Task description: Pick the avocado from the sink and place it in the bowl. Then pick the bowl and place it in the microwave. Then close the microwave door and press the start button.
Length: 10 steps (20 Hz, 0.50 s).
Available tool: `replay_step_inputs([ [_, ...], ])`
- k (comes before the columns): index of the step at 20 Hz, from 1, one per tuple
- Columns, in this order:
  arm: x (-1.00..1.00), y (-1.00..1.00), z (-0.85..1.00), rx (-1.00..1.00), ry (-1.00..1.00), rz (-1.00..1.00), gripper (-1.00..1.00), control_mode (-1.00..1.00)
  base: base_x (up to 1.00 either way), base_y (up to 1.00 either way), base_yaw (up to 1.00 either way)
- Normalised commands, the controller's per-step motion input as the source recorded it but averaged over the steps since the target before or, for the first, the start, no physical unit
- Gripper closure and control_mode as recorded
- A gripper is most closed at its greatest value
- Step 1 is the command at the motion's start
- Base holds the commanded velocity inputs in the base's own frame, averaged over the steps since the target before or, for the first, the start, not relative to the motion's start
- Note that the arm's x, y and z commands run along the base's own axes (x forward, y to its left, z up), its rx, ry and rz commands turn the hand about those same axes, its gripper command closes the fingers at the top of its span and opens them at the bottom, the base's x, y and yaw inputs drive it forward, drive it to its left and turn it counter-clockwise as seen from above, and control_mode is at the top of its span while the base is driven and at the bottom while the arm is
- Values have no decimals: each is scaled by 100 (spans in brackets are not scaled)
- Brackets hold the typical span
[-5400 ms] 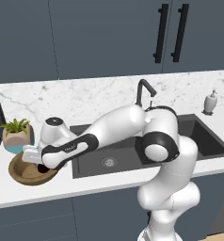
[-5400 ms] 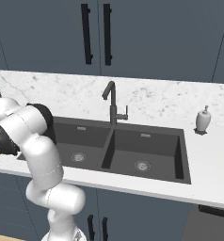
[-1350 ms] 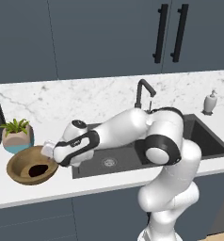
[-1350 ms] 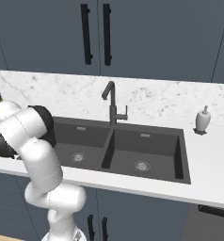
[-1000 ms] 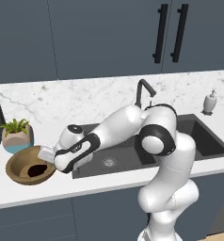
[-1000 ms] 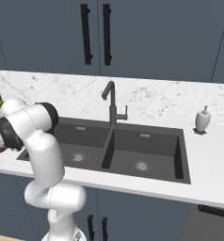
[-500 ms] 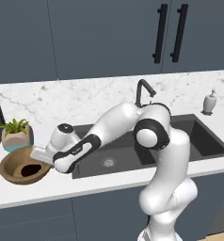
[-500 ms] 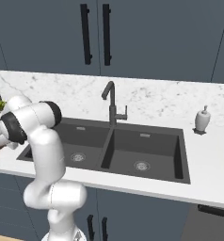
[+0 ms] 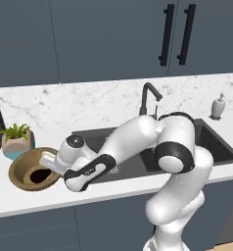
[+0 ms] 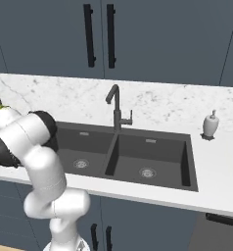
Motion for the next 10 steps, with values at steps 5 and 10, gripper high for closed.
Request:
replay_step_inputs([
  [5, -50, -99, 51, 19, 0, -30, 100, -100, 0, 0, 0],
  [10, -45, -86, 73, 17, 3, -30, 100, -100, 0, 0, 0],
])
